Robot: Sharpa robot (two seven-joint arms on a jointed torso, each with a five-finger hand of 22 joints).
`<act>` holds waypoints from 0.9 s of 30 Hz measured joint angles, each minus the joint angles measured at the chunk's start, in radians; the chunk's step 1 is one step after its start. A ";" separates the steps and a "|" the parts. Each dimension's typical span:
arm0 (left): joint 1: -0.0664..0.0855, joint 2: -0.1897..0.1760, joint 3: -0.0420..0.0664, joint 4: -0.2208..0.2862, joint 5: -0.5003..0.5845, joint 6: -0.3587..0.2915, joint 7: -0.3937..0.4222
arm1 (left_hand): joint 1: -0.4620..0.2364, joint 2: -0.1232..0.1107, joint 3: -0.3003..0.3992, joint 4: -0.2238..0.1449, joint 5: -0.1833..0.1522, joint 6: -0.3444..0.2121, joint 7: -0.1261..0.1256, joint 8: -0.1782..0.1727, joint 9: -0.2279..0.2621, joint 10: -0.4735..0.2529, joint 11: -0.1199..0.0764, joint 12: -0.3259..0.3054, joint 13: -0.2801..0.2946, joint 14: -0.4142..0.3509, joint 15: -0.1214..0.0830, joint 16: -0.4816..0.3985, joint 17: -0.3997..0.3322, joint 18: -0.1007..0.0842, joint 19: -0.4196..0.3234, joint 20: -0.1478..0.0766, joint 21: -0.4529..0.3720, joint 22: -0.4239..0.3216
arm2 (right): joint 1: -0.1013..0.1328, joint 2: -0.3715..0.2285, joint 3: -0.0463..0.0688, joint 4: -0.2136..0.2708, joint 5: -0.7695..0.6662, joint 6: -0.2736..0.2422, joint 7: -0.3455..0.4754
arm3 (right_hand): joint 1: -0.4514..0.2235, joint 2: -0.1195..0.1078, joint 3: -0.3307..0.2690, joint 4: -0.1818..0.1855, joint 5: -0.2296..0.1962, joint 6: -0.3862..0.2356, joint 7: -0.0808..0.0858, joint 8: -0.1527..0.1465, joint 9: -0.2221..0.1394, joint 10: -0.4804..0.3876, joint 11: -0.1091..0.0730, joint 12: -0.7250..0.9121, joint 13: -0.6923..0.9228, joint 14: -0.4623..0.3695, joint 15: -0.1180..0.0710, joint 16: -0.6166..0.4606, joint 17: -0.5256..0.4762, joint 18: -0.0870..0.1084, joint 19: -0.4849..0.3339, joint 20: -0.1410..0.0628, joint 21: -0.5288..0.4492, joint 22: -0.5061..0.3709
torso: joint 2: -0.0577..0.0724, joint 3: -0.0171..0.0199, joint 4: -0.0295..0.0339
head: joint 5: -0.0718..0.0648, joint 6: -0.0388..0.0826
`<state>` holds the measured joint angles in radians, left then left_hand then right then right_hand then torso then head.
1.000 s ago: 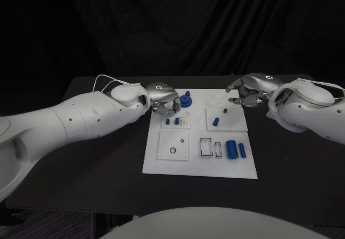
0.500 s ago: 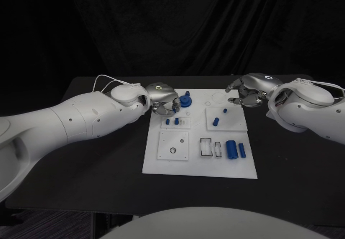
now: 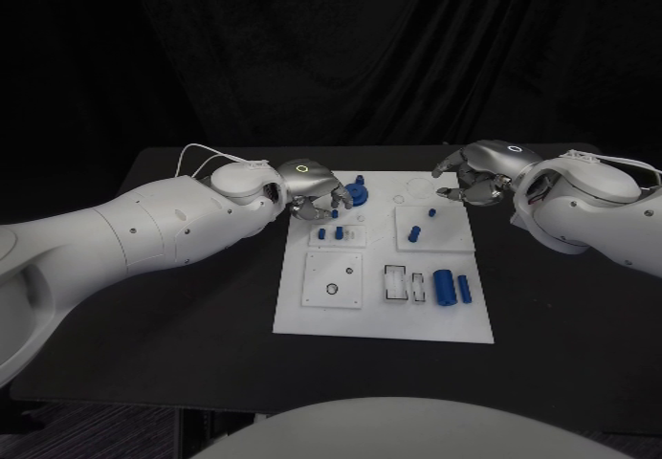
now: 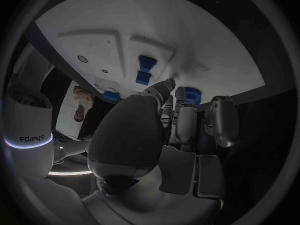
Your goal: Assemble the parts on the task board
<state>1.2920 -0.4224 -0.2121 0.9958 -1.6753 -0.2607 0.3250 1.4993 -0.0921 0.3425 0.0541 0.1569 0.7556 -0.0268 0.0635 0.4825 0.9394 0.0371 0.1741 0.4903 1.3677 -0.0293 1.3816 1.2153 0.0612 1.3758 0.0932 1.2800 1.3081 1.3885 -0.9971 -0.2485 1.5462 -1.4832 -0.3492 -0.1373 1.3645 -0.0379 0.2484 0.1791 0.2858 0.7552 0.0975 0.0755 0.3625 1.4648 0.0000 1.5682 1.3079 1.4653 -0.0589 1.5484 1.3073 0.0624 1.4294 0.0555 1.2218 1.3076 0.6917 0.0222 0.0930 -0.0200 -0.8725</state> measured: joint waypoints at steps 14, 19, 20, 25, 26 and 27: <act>-0.002 -0.002 0.000 -0.004 -0.001 0.015 -0.021 | -0.013 -0.013 -0.015 0.015 -0.023 -0.059 -0.023 0.000 -0.036 -0.009 0.008 0.000 0.013 0.001 0.008 0.004 -0.003 0.000 0.000 0.000 -0.003 0.000 | 0.000 0.000 0.000 0.000 0.013 0.001 0.001 | 0.000 0.000 0.000 0.000 0.000 0.004 -0.004 0.000 -0.001 0.000 0.000 0.000 0.000 0.000 0.000 -0.011 0.000 0.000 -0.004 0.004 -0.012 0.000 | 0.000 0.0000 -0.0006 | 0.001 0.000; -0.002 -0.003 0.000 -0.004 -0.001 0.016 -0.021 | -0.013 -0.013 -0.015 0.015 -0.023 -0.059 -0.023 0.000 -0.037 -0.009 0.008 0.000 0.015 0.001 0.008 0.004 -0.005 0.000 -0.002 0.002 -0.006 0.000 | 0.000 0.000 0.000 0.000 0.016 0.001 0.002 | 0.000 0.000 0.000 0.000 0.000 0.004 -0.004 0.000 -0.002 0.000 0.000 0.000 0.000 0.000 0.000 -0.011 0.000 0.000 -0.007 0.000 -0.012 0.000 | 0.000 0.0002 -0.0007 | 0.001 0.000; -0.002 -0.005 0.000 -0.004 -0.001 0.015 -0.021 | -0.013 -0.013 -0.015 0.015 -0.023 -0.059 -0.023 0.000 -0.038 -0.009 0.008 0.000 0.016 0.001 0.008 0.004 -0.005 0.000 -0.003 0.004 -0.006 0.000 | 0.000 0.000 0.000 0.000 0.017 0.001 0.002 | 0.000 0.000 0.000 0.000 0.000 0.004 -0.004 0.000 -0.002 0.000 0.000 0.000 0.000 0.000 0.000 -0.012 0.000 0.000 -0.007 0.000 -0.014 0.000 | 0.000 0.0003 -0.0007 | 0.000 0.000; -0.002 -0.031 0.000 0.000 -0.001 -0.009 -0.017 | -0.008 -0.017 -0.015 0.015 -0.006 -0.047 -0.020 0.005 -0.045 -0.020 -0.003 0.000 0.027 -0.019 0.004 -0.014 -0.026 0.000 -0.020 0.004 -0.032 0.000 | 0.000 -0.007 0.000 0.004 0.018 0.000 0.003 | 0.000 0.000 0.004 -0.004 0.000 0.004 -0.003 0.000 -0.006 0.000 0.000 -0.006 0.000 0.000 0.000 -0.028 0.000 0.000 -0.016 0.002 -0.039 0.000 | 0.000 0.0004 -0.0002 | -0.002 0.000; -0.002 -0.041 0.000 0.001 -0.001 -0.020 -0.014 | -0.006 -0.020 -0.015 0.015 0.003 -0.040 -0.027 0.006 -0.049 -0.033 -0.006 0.000 0.034 -0.044 0.001 -0.032 -0.053 0.001 -0.041 0.004 -0.059 0.000 | 0.000 -0.009 0.000 0.006 0.019 0.000 0.003 | 0.000 0.000 0.007 -0.007 0.000 0.007 0.000 0.000 -0.008 0.000 0.000 -0.028 0.000 0.000 0.000 -0.039 0.000 0.001 -0.025 0.004 -0.055 0.000 | 0.000 0.0004 -0.0001 | -0.002 0.000; -0.002 -0.052 0.000 0.002 -0.001 -0.033 -0.011 | -0.005 -0.021 -0.015 0.015 0.009 -0.035 -0.033 0.006 -0.053 -0.047 -0.010 0.000 0.042 -0.068 0.000 -0.053 -0.081 0.017 -0.063 0.005 -0.089 0.000 | 0.000 -0.012 0.000 0.008 0.019 -0.001 0.004 | 0.000 0.000 0.012 -0.012 0.000 0.007 0.000 0.000 -0.011 -0.007 0.002 -0.064 0.000 0.000 0.000 -0.054 0.000 0.017 -0.032 0.004 -0.069 0.000 | 0.000 0.0003 -0.0001 | -0.001 0.000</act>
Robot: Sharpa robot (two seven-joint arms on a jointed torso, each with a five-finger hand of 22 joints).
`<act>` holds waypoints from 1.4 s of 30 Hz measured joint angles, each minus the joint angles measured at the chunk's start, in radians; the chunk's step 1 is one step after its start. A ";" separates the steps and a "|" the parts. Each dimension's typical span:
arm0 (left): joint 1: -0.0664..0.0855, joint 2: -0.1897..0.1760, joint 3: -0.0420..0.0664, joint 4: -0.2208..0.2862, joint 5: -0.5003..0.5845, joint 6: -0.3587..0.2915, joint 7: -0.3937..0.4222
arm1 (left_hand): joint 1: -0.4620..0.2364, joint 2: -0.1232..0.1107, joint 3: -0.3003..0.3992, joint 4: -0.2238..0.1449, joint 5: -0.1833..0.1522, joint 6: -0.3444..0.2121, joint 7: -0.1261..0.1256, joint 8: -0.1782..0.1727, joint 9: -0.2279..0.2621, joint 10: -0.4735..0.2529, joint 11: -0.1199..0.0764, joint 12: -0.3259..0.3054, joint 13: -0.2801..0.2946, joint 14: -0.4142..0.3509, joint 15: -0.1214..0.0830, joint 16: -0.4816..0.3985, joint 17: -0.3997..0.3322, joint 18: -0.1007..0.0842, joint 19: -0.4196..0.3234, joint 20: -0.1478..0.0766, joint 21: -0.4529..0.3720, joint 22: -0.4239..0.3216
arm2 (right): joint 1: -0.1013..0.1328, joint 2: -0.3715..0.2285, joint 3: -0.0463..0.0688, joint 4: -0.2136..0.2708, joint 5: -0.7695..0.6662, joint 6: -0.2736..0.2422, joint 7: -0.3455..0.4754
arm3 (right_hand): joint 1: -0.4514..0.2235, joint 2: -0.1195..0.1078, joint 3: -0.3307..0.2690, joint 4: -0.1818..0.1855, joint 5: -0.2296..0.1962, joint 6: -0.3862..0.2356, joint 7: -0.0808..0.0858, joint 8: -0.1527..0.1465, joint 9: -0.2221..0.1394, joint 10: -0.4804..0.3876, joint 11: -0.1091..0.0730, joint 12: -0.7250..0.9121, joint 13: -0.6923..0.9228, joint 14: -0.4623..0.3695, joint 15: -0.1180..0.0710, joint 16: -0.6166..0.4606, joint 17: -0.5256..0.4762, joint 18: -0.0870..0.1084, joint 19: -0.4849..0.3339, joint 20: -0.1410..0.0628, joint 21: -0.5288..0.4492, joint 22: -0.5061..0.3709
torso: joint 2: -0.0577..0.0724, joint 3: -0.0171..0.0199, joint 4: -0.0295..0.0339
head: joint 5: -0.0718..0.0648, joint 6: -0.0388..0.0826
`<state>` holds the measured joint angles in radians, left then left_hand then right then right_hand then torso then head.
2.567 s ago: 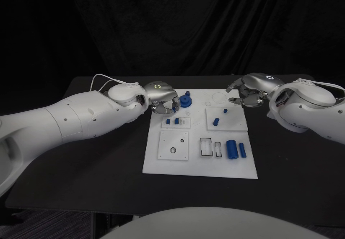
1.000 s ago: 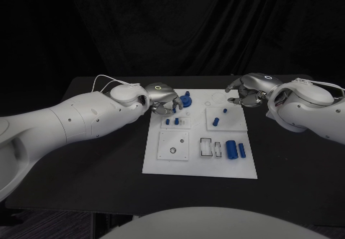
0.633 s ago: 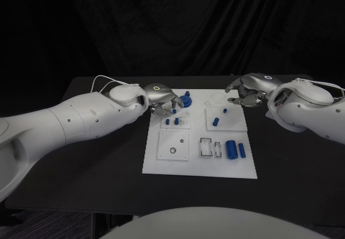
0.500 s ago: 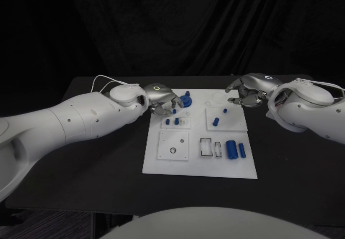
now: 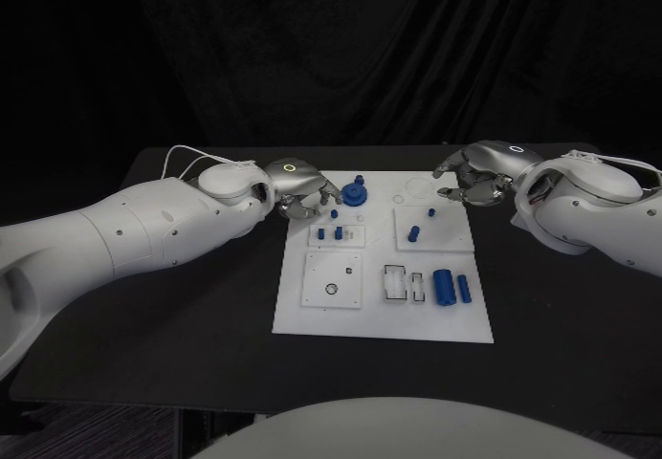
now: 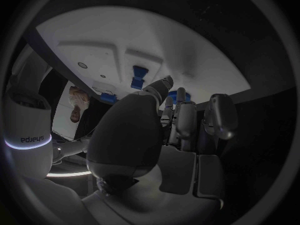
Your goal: Assemble the parts on the task board
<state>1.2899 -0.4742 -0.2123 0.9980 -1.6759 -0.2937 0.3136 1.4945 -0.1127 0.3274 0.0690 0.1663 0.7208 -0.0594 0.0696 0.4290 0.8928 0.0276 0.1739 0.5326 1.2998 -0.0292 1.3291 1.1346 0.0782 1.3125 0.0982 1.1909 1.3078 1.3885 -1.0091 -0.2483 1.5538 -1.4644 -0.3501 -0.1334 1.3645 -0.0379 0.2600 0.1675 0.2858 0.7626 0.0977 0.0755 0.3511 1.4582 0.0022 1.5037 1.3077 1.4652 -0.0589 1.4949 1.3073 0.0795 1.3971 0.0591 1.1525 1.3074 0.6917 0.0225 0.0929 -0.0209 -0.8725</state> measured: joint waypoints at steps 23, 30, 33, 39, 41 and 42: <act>-0.003 -0.364 -0.001 0.267 0.368 -0.263 0.294 | -0.254 0.121 -0.301 0.222 0.051 -0.214 -0.028 -0.016 -0.306 -0.758 -0.160 -0.056 -0.456 -1.208 0.020 -1.308 -1.076 0.085 -1.051 0.019 -1.128 -0.605 | 0.048 0.008 0.000 0.029 -0.131 0.017 0.021 | 0.045 -0.095 0.072 -0.056 0.000 0.018 -0.015 -0.004 -0.019 -0.903 0.114 -0.992 -0.648 -0.170 0.073 -0.569 -0.179 0.077 -0.237 0.055 -0.613 -0.014 | -0.001 -0.0034 0.0074 | -0.044 0.000; -0.032 -0.391 0.000 0.316 0.782 -0.116 0.339 | -0.223 0.221 -0.517 0.223 0.018 -0.416 -0.028 -0.032 -0.393 -0.890 -0.156 -0.170 -0.530 -1.300 0.052 -1.326 -1.133 0.085 -1.272 0.061 -1.162 -1.102 | 0.027 0.011 -0.001 0.011 -0.213 0.057 0.021 | 0.028 -0.098 0.011 -0.022 0.000 0.009 -0.024 -0.004 -0.027 -0.913 0.114 -1.040 -0.739 -0.182 0.075 -0.581 -0.209 0.077 -0.236 0.065 -0.636 -0.018 | -0.001 -0.0089 0.0202 | -0.084 0.000; -0.052 -0.398 -0.001 0.327 0.958 -0.040 0.346 | -0.228 0.225 -0.533 0.223 0.014 -0.461 -0.045 -0.035 -0.397 -0.893 -0.174 -0.170 -0.531 -1.300 0.052 -1.326 -1.133 0.085 -1.277 0.060 -1.162 -1.129 | 0.020 0.013 0.000 0.009 -0.233 0.069 0.021 | 0.025 -0.101 -0.020 0.008 0.000 0.009 -0.023 -0.004 -0.031 -0.907 0.121 -1.055 -0.782 -0.182 0.075 -0.577 -0.219 0.077 -0.223 0.069 -0.642 -0.018 | -0.001 -0.0166 0.0296 | -0.103 0.000; -0.080 -0.406 -0.001 0.349 1.182 0.068 0.355 | -0.230 0.249 -0.553 0.224 0.014 -0.560 -0.084 -0.047 -0.407 -0.892 -0.176 -0.170 -0.532 -1.301 0.060 -1.326 -1.134 0.085 -1.279 0.061 -1.162 -1.141 | 0.005 0.013 0.000 0.005 -0.256 0.083 0.023 | 0.025 -0.101 -0.053 0.051 0.000 0.021 -0.018 -0.004 -0.039 -0.868 0.123 -1.073 -0.843 -0.179 0.079 -0.557 -0.226 0.077 -0.194 0.066 -0.630 -0.010 | -0.001 -0.0328 0.0469 | -0.137 0.000; -0.088 -0.409 -0.001 0.355 1.222 0.091 0.356 | -0.226 0.265 -0.557 0.222 0.014 -0.589 -0.113 -0.046 -0.410 -0.893 -0.159 -0.170 -0.532 -1.300 0.070 -1.326 -1.134 0.084 -1.280 0.063 -1.162 -1.145 | 0.003 0.014 0.000 0.004 -0.261 0.087 0.024 | 0.025 -0.101 -0.061 0.062 0.000 0.021 -0.018 -0.004 -0.042 -0.853 0.120 -1.077 -0.858 -0.171 0.078 -0.553 -0.229 0.077 -0.187 0.066 -0.621 -0.007 | -0.001 -0.0383 0.0520 | -0.145 0.000; -0.094 -0.409 -0.001 0.358 1.245 0.104 0.357 | -0.226 0.271 -0.563 0.222 0.014 -0.603 -0.127 -0.047 -0.411 -0.893 -0.156 -0.170 -0.532 -1.300 0.073 -1.326 -1.134 0.084 -1.278 0.065 -1.162 -1.147 | 0.001 0.014 0.000 0.004 -0.263 0.089 0.024 | 0.025 -0.101 -0.063 0.069 0.000 0.021 -0.018 -0.004 -0.043 -0.841 0.119 -1.082 -0.868 -0.165 0.078 -0.547 -0.229 0.077 -0.179 0.066 -0.615 -0.004 | -0.002 -0.0402 0.0536 | -0.148 0.000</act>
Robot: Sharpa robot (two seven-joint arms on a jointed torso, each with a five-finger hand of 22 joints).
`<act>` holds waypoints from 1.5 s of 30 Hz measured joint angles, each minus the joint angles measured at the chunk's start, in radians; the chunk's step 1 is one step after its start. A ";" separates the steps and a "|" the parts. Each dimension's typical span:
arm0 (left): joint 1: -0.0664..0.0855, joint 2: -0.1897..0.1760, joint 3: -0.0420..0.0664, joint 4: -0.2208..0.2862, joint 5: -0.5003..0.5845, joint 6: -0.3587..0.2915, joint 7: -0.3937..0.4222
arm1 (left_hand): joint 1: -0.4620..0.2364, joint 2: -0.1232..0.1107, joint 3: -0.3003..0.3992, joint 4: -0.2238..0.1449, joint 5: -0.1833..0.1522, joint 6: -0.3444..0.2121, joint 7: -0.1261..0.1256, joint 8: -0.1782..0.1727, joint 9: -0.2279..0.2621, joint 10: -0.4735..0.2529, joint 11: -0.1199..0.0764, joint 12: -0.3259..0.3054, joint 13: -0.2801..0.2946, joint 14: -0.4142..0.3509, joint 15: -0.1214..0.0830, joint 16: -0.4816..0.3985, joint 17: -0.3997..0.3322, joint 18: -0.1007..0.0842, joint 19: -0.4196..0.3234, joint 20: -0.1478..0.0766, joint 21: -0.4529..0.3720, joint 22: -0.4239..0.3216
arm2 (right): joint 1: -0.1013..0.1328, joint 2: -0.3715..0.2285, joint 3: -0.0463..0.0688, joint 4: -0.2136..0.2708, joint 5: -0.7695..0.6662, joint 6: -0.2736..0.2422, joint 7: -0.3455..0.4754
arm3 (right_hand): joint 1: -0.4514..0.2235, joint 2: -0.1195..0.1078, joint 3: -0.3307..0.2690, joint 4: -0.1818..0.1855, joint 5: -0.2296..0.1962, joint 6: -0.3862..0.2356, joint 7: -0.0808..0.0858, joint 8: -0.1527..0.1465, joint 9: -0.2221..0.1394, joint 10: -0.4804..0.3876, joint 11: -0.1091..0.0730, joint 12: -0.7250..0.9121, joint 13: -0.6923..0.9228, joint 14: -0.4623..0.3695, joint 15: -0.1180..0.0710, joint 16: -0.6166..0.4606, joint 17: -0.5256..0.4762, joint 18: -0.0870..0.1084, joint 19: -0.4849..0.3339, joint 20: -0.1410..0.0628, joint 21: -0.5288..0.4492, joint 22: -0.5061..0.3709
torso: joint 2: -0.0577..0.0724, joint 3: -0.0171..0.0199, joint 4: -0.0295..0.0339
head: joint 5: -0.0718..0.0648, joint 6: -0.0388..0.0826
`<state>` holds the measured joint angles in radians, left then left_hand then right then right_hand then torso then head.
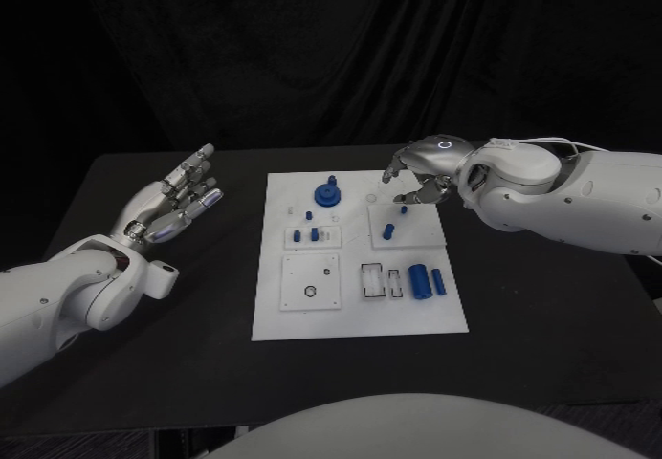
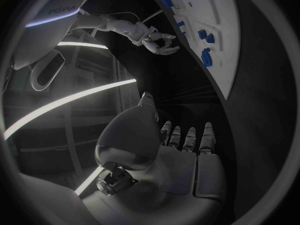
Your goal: Assemble the parts on the task board
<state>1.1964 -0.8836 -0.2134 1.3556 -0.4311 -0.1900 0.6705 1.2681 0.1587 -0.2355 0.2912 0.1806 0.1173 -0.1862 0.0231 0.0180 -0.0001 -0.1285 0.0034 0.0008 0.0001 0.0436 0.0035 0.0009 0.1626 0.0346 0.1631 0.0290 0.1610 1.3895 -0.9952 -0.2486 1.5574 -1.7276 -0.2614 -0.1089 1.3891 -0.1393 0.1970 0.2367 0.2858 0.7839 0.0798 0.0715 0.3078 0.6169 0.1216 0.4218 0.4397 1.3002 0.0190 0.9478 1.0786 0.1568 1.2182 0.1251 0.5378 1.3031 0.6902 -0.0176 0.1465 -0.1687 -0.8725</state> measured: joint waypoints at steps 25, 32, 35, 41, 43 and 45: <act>-0.029 -0.009 0.000 0.065 0.177 0.118 0.005 | 0.043 0.024 -0.015 0.000 0.078 -0.050 -0.053 -0.010 -0.006 0.000 0.029 0.000 0.000 0.000 0.021 0.000 0.001 0.000 0.004 0.011 0.000 -0.013 | -0.030 -0.009 0.000 -0.030 -0.008 0.026 0.010 | 0.030 0.021 0.006 -0.004 0.000 0.054 0.014 0.004 -0.036 0.161 -0.013 -0.066 -0.122 0.014 -0.007 0.020 -0.026 0.000 0.045 -0.011 0.024 0.005 | 0.004 -0.0338 0.0188 | -0.033 0.000; -0.030 -0.010 0.000 0.076 0.184 0.135 0.005 | 0.057 0.028 -0.018 -0.003 0.092 -0.040 -0.037 -0.010 -0.006 0.000 0.039 0.000 0.001 0.000 0.021 0.000 0.001 0.000 0.004 0.011 0.000 -0.014 | -0.038 -0.009 0.000 -0.039 0.002 0.030 0.010 | 0.024 0.027 0.006 -0.004 0.000 0.068 0.021 0.004 -0.039 0.198 -0.015 -0.076 -0.137 0.018 -0.011 0.025 -0.028 0.000 0.049 -0.014 0.024 0.005 | 0.004 -0.0339 0.0181 | -0.032 0.000; -0.031 -0.010 0.000 0.078 0.185 0.141 0.005 | 0.063 0.026 -0.018 -0.003 0.096 -0.043 -0.032 -0.010 -0.005 0.000 0.051 0.000 0.001 0.000 0.029 0.000 0.001 0.000 0.007 0.014 0.000 -0.015 | -0.041 -0.009 0.000 -0.041 0.007 0.031 0.010 | 0.024 0.027 0.006 -0.004 0.000 0.077 0.023 0.004 -0.039 0.219 -0.018 -0.076 -0.141 0.018 -0.011 0.029 -0.029 0.000 0.053 -0.011 0.024 0.005 | 0.004 -0.0341 0.0180 | -0.030 0.000; -0.032 -0.009 0.000 0.076 0.187 0.153 0.006 | 0.069 0.032 -0.018 -0.003 0.097 -0.036 -0.019 -0.010 -0.004 0.001 0.070 0.000 0.001 0.000 0.035 0.000 0.001 0.000 0.007 0.021 0.000 -0.016 | -0.045 -0.011 0.000 -0.045 0.014 0.032 0.010 | 0.019 0.032 0.006 -0.004 0.000 0.077 0.023 0.004 -0.039 0.243 -0.020 -0.076 -0.143 0.018 -0.011 0.034 -0.029 0.000 0.052 -0.011 0.024 0.005 | 0.004 -0.0340 0.0179 | -0.028 0.000; -0.032 -0.008 0.000 0.074 0.187 0.156 0.006 | 0.073 0.028 -0.018 -0.003 0.097 -0.036 -0.014 -0.010 -0.004 0.000 0.076 0.000 0.001 0.000 0.035 0.000 0.001 0.000 0.009 0.023 0.000 -0.017 | -0.047 -0.011 0.000 -0.046 0.015 0.032 0.010 | 0.019 0.032 0.006 -0.004 0.000 0.081 0.027 0.004 -0.038 0.250 -0.023 -0.076 -0.143 0.018 -0.011 0.034 -0.029 0.000 0.055 -0.013 0.024 0.005 | 0.004 -0.0339 0.0177 | -0.028 0.000; -0.032 -0.007 0.000 0.073 0.187 0.158 0.006 | 0.073 0.028 -0.018 -0.003 0.097 -0.038 -0.013 -0.010 -0.004 0.000 0.079 0.000 0.000 -0.001 0.036 0.000 0.001 0.000 0.011 0.025 0.000 -0.017 | -0.049 -0.011 0.000 -0.047 0.017 0.033 0.010 | 0.019 0.032 0.006 -0.004 0.000 0.086 0.025 0.004 -0.038 0.259 -0.025 -0.076 -0.145 0.023 -0.013 0.038 -0.029 0.000 0.057 -0.014 0.028 0.005 | 0.004 -0.0338 0.0177 | -0.029 0.000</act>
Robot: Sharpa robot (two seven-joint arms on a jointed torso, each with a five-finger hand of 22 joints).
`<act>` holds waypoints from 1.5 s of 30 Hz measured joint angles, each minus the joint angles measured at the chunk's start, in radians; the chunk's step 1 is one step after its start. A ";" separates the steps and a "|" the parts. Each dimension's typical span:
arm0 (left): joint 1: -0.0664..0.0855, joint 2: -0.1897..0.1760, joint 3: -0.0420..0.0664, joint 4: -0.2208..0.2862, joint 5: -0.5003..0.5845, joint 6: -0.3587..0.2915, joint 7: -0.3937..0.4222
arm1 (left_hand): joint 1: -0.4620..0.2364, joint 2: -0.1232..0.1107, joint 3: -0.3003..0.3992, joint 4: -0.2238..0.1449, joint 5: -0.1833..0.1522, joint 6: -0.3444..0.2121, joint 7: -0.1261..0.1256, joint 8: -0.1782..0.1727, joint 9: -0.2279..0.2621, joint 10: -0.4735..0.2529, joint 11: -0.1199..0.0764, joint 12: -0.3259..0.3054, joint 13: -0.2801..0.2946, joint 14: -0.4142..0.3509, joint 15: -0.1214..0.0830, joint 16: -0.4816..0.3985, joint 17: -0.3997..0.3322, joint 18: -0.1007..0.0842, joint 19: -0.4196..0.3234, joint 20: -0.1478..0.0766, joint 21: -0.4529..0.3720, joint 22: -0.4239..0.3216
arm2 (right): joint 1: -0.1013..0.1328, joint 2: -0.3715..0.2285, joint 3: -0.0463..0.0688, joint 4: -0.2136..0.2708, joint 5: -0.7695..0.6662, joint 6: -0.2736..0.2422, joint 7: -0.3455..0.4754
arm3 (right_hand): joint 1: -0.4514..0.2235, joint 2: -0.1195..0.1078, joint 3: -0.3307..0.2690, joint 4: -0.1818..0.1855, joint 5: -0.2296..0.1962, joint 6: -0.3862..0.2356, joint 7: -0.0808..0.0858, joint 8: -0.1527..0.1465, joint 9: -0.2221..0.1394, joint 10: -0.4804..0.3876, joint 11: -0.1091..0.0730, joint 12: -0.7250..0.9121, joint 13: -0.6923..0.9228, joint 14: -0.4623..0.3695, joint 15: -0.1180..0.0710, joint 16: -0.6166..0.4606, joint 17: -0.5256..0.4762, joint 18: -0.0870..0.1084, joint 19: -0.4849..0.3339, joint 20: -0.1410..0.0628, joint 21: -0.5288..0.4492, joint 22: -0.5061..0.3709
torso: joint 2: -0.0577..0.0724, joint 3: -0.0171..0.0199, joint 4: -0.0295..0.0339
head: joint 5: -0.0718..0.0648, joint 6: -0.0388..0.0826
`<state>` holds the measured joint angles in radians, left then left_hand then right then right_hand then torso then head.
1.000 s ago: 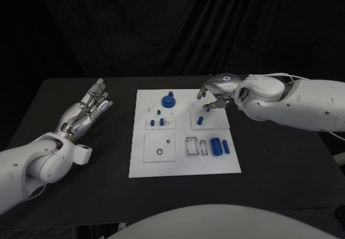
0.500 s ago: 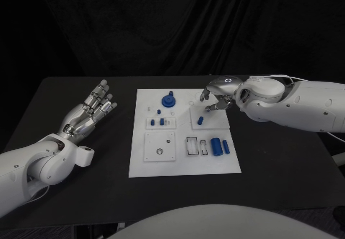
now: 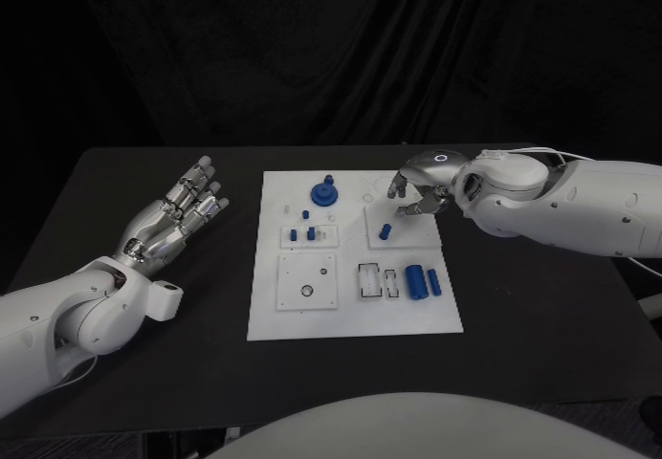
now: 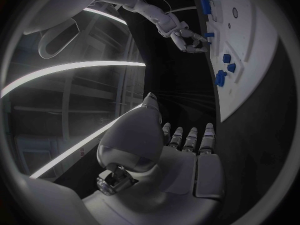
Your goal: Assemble the parts on the task board
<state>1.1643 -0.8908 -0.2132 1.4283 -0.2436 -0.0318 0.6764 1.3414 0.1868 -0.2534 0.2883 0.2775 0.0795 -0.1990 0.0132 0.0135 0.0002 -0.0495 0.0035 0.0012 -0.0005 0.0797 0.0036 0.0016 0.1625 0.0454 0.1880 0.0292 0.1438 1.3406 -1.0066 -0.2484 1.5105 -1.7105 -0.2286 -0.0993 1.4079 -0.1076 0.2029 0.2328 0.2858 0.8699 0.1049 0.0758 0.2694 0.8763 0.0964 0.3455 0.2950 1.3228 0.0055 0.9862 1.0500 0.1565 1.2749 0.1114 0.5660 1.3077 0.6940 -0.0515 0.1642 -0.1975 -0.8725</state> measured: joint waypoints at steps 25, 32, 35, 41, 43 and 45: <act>-0.003 0.010 0.000 -0.010 0.002 0.014 0.001 | 0.074 -0.007 0.000 -0.011 0.000 0.021 0.028 0.000 0.003 0.009 0.045 0.000 0.001 0.001 0.031 0.000 0.000 0.000 0.018 0.032 0.008 0.019 | -0.024 0.011 0.000 -0.024 0.005 0.000 0.000 | 0.016 0.008 0.057 -0.051 0.000 0.074 0.016 0.031 0.020 0.058 -0.016 -0.031 -0.032 0.013 -0.008 0.017 0.004 0.000 0.017 -0.012 0.010 0.000 | 0.001 0.0010 0.0002 | 0.003 0.000; -0.004 0.011 0.000 -0.011 0.002 0.011 0.001 | 0.078 -0.003 0.000 -0.011 0.000 0.021 0.028 0.000 0.003 0.009 0.045 0.000 0.001 0.001 0.039 0.000 0.000 0.000 0.018 0.033 0.008 0.020 | -0.031 0.015 0.000 -0.029 0.005 -0.003 0.000 | 0.020 0.012 0.068 -0.062 0.000 0.084 0.016 0.036 0.029 0.066 -0.016 -0.039 -0.038 0.017 -0.012 0.021 0.004 0.000 0.021 -0.015 0.015 0.000 | 0.002 0.0012 0.0004 | 0.004 0.000; -0.004 0.011 0.000 -0.011 0.002 0.011 0.001 | 0.078 -0.003 0.000 -0.011 0.000 0.021 0.028 0.000 0.003 0.008 0.051 0.000 0.001 0.001 0.039 0.000 0.000 0.000 0.021 0.036 0.008 0.021 | -0.035 0.019 0.000 -0.033 0.006 -0.005 0.000 | 0.020 0.012 0.072 -0.061 0.000 0.089 0.014 0.036 0.032 0.073 -0.016 -0.039 -0.040 0.017 -0.012 0.025 0.005 0.000 0.021 -0.015 0.020 0.000 | 0.002 0.0012 0.0004 | 0.005 0.000; -0.005 0.012 0.000 -0.012 0.002 0.011 0.001 | 0.090 0.001 0.000 -0.011 0.076 0.021 0.028 0.000 0.003 0.011 0.054 0.000 0.002 0.004 0.042 0.000 0.000 0.000 0.027 0.041 0.008 0.021 | -0.040 0.026 0.001 -0.039 0.006 -0.015 -0.001 | 0.028 0.020 0.090 -0.079 0.000 0.111 0.014 0.049 0.045 0.104 -0.021 -0.043 -0.048 0.022 -0.017 0.033 0.010 0.000 0.031 -0.019 0.035 0.000 | 0.002 0.0007 0.0002 | 0.006 0.000; -0.005 0.012 0.000 -0.013 0.002 0.011 0.001 | 0.090 0.001 0.000 -0.011 0.076 0.023 0.030 0.000 0.003 0.011 0.054 0.000 0.002 0.004 0.042 0.000 0.000 0.000 0.027 0.041 0.008 0.021 | -0.041 0.026 0.001 -0.040 0.006 -0.019 -0.001 | 0.035 0.027 0.099 -0.088 0.000 0.119 0.013 0.053 0.050 0.116 -0.023 -0.047 -0.051 0.026 -0.021 0.033 0.010 0.000 0.031 -0.019 0.039 0.000 | 0.002 0.0007 0.0004 | 0.006 0.000; -0.005 0.012 0.000 -0.013 0.002 0.012 0.001 | 0.090 0.001 0.000 -0.011 0.076 0.024 0.031 0.000 0.003 0.011 0.054 0.000 0.002 0.004 0.042 0.000 0.000 0.000 0.027 0.041 0.008 0.022 | -0.042 0.026 0.001 -0.041 0.006 -0.023 -0.001 | 0.036 0.028 0.104 -0.093 0.000 0.121 0.014 0.055 0.053 0.121 -0.025 -0.047 -0.053 0.026 -0.021 0.033 0.010 0.000 0.035 -0.022 0.039 0.000 | 0.002 0.0007 0.0009 | 0.006 0.000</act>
<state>1.1589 -0.8789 -0.2132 1.4154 -0.2415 -0.0203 0.6773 1.4318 0.1876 -0.2532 0.2770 0.3538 0.1039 -0.1677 0.0132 0.0167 0.0115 0.0045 0.0035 0.0027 0.0040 0.1218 0.0036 0.0015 0.1625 0.0722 0.2291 0.0370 0.1660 1.2985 -0.9808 -0.2473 1.4694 -1.7046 -0.2516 -0.1002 1.4436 -0.0799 0.3069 0.1402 0.2858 0.9911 0.1190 0.1309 0.3224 0.9973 0.0715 0.2980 0.2423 1.3484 -0.0152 1.0191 1.0602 0.1565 1.3100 0.0892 0.6047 1.3074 0.6956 -0.0508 0.1651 -0.1916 -0.8725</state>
